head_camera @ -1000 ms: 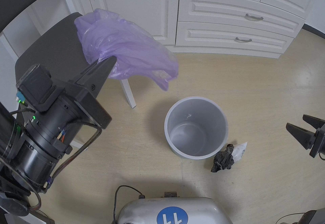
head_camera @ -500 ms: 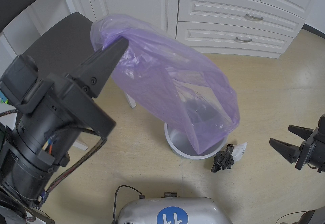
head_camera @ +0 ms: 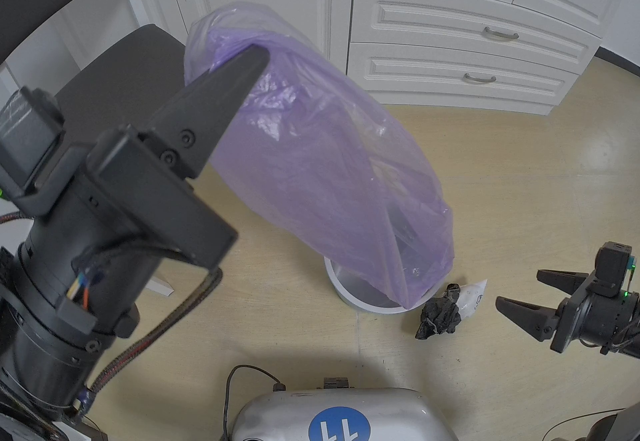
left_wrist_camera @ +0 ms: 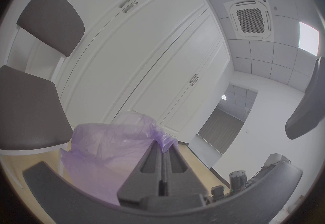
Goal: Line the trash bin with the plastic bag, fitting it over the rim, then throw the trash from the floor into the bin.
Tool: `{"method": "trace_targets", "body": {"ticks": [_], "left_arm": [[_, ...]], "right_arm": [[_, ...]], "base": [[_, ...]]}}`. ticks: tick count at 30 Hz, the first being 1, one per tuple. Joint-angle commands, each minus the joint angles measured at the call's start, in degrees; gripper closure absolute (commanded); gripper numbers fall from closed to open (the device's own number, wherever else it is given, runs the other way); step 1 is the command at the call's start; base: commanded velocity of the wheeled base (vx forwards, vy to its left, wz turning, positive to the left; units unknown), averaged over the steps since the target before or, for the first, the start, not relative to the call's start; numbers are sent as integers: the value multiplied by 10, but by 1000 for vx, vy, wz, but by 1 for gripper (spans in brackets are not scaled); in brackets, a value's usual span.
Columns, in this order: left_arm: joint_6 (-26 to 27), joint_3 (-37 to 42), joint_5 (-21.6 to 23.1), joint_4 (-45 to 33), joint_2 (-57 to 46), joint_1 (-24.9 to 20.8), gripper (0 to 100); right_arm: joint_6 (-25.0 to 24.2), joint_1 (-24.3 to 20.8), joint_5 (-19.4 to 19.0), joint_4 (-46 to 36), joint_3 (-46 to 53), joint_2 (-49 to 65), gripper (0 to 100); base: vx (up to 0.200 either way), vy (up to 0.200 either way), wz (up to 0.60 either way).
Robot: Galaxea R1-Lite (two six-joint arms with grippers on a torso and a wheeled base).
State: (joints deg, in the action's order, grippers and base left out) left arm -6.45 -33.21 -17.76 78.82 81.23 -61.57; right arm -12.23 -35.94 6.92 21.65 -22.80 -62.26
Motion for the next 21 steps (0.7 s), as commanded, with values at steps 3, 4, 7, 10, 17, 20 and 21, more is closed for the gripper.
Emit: {"method": "trace_targets", "body": {"ticks": [3, 4, 7, 10, 17, 20, 21], "left_arm": [[-1, -7, -8, 23, 12, -11, 100], [-2, -7, -9, 23, 12, -11, 100], [-1, -8, -9, 23, 10, -11, 100], [0, -9, -9, 23, 7, -11, 100], [0, -12, -9, 23, 4, -11, 100], [-1, -12, -9, 24, 5, -11, 100], [-1, -12, -9, 24, 4, -11, 100]], "right_arm": [[-53, -33, 20, 90, 5, -139, 0], [-54, -33, 20, 92, 5, -141, 0], [-61, -38, 25, 142, 4, -194, 0], [-83, -38, 33, 188, -3, -238, 0], [-125, -37, 76, 342, -4, -344, 0], [-131, -37, 76, 378, 1, -363, 0], [-131, -37, 76, 385, 2, -370, 0]], "base": [[0, 0, 0], [0, 0, 0], [0, 0, 0], [0, 0, 0], [0, 0, 0], [0, 0, 0], [0, 0, 0]]}}
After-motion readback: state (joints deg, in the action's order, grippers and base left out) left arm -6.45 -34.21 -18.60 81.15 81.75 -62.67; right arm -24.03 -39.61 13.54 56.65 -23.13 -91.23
